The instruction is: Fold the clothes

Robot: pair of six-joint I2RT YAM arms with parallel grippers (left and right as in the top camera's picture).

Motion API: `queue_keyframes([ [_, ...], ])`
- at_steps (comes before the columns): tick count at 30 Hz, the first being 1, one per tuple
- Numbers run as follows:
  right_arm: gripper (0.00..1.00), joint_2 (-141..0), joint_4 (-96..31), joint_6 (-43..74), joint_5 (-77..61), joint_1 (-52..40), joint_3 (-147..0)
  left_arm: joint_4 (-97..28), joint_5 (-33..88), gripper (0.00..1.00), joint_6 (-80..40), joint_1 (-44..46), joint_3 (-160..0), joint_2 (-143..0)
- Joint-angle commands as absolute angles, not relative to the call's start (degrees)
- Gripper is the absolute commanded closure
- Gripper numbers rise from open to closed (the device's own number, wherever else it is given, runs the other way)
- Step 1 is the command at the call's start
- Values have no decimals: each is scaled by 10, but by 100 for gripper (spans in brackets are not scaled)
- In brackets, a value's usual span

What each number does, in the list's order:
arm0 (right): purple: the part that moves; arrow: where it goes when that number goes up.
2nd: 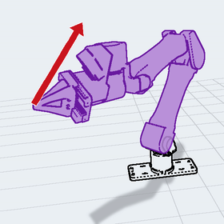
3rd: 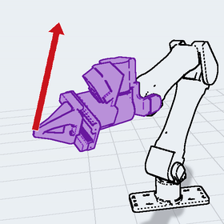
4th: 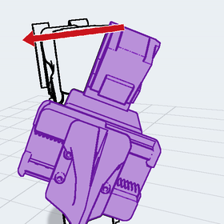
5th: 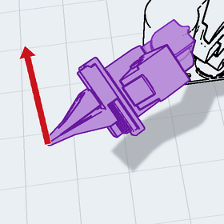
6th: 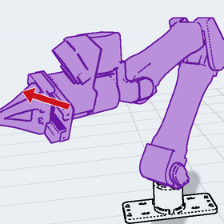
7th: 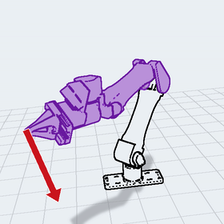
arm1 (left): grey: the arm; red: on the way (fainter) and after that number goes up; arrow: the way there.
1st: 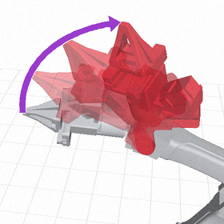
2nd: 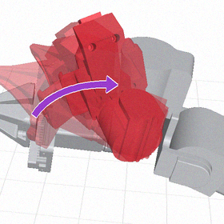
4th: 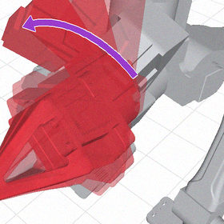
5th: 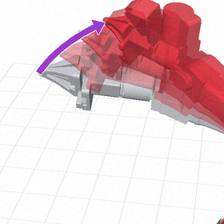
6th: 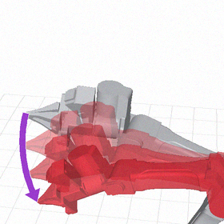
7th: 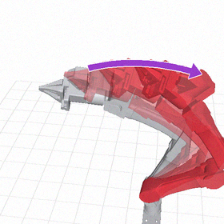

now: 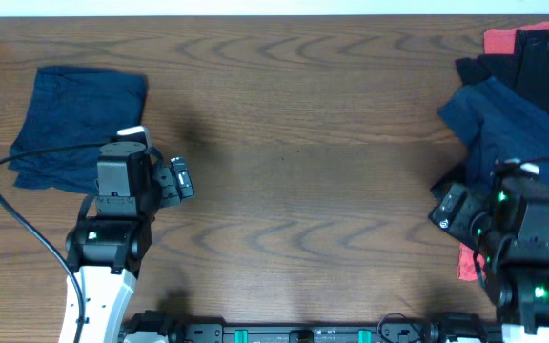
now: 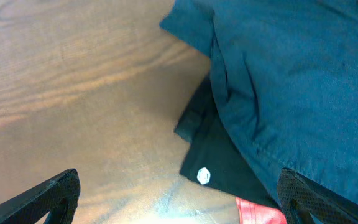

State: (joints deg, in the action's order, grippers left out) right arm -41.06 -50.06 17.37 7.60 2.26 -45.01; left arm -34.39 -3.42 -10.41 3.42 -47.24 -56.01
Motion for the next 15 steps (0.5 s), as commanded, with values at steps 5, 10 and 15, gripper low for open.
queue_keyframes([
  [5, 1, -269, -504, 178, 89, 19, -293, -342, -41, 2, -95, 34, -470, -580],
  [10, 1, -197, -512, 178, 101, 18, -203, -342, -41, 2, -95, 34, -470, -589],
  [15, 1, -176, -517, 178, 101, 18, -191, -342, -41, 2, -95, 34, -470, -593],
])
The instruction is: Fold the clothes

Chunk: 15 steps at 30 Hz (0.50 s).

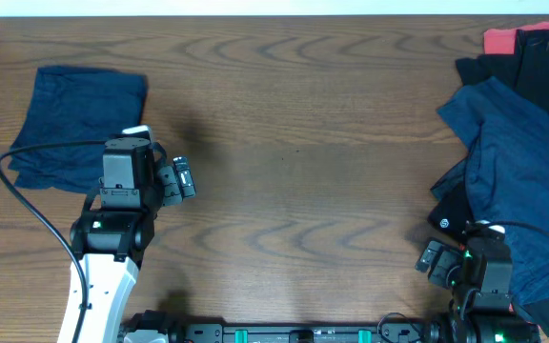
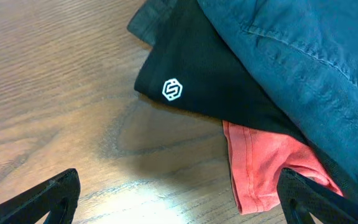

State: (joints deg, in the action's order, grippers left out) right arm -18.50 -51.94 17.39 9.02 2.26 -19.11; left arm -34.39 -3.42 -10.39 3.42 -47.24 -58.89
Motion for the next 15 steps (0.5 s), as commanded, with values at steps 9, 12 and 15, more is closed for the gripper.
queue_keyframes([
  [9, 1, -151, -472, 163, 101, 15, -188, -342, -41, 2, -95, 34, -470, -593],
  [12, 1, -136, -361, 84, 82, 15, -173, -342, -41, 2, -95, 34, -470, -593],
  [15, 1, -117, -248, -33, 12, 15, -143, -342, -41, 2, -95, 34, -470, -593],
])
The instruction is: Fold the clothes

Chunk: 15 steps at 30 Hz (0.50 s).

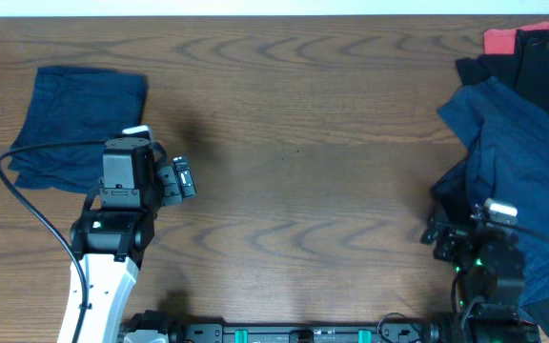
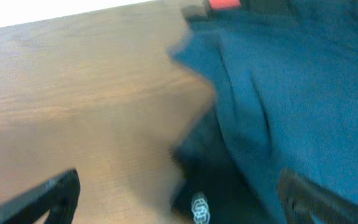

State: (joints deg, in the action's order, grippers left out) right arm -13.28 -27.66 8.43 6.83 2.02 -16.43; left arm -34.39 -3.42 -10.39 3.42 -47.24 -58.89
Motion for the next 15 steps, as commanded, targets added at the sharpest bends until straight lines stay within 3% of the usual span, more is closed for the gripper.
queue_keyframes([
  [1, 1, -109, -213, -68, -12, 15, -130, -342, -41, 2, -95, 34, -470, -593],
  [4, 1, -90, -143, -126, -55, 15, -94, -342, -41, 2, -95, 34, -470, -593],
  [11, 1, -31, -7, -138, -58, 23, -5, -342, -41, 2, -95, 34, -470, -593],
  [15, 1, -3, -13, -164, -57, 31, -3, -342, -41, 2, -95, 34, -470, -593],
])
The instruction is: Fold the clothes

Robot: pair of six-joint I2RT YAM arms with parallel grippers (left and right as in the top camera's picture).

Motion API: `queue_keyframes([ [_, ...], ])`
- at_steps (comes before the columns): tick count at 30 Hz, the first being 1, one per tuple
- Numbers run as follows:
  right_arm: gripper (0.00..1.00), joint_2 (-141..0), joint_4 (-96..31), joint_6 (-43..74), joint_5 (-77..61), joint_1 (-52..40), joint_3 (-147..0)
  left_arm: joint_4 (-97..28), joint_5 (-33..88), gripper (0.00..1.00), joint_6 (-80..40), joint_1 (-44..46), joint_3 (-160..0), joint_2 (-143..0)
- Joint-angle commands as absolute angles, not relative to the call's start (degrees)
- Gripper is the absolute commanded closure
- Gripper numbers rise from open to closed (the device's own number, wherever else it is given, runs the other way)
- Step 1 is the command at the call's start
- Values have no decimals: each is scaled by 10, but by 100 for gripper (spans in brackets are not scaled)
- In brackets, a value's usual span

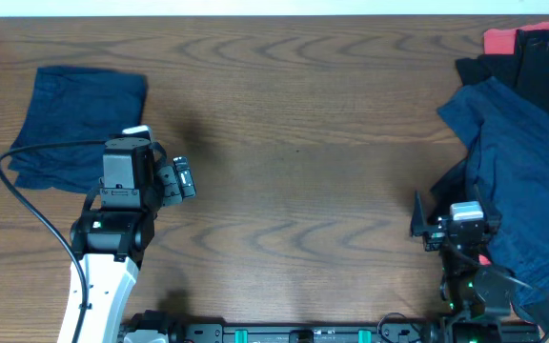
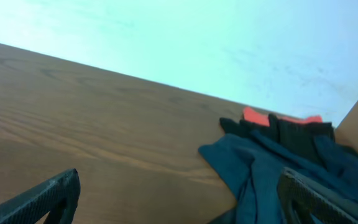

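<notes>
A folded dark blue garment (image 1: pixel 79 124) lies at the far left of the wooden table (image 1: pixel 294 191). My left gripper (image 1: pixel 181 178) hovers just right of it, and its jaws are too small to read. At the right lies an unfolded pile: a blue garment (image 1: pixel 513 162) (image 2: pixel 260 168), black pieces (image 1: pixel 532 67) (image 2: pixel 291 134) and a red one (image 1: pixel 503 40) (image 2: pixel 260 117). My right gripper (image 1: pixel 417 221) (image 2: pixel 179 202) is wide open and empty. It sits just left of the pile's near edge and faces across the table toward the pale back wall.
A black cable (image 1: pixel 27 219) loops from the left arm over the table's left front. Bare wood lies between the two arms. The pile reaches the table's right edge and back right corner.
The right wrist has tipped up further: its view was a blur of blue cloth close by, and now shows the tabletop, the far pile and the wall. The left arm and both garments' places are unchanged.
My open right gripper first hung over the pile's near left edge. It then stood back by the front edge, looking down on a black garment with a white logo and a red cloth. Later it tilted upward, and now faces level across the table. Nothing was grasped.
</notes>
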State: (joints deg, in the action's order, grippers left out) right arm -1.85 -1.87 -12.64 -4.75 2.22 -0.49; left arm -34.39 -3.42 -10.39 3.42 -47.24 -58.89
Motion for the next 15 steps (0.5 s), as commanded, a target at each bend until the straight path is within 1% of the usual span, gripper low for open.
queue_keyframes([
  [1, 1, -3, -12, -177, -57, 32, -3, -342, -41, 2, -95, 34, -470, -593],
  [5, 1, -3, -40, -192, -58, 32, -3, -342, -41, 2, -95, 34, -470, -593],
  [12, 1, -3, -39, -113, -50, 32, -3, -342, -41, 2, -95, 34, -470, -593],
  [15, 1, -3, -39, -112, -50, 32, -3, -342, -41, 2, -95, 34, -470, -593],
])
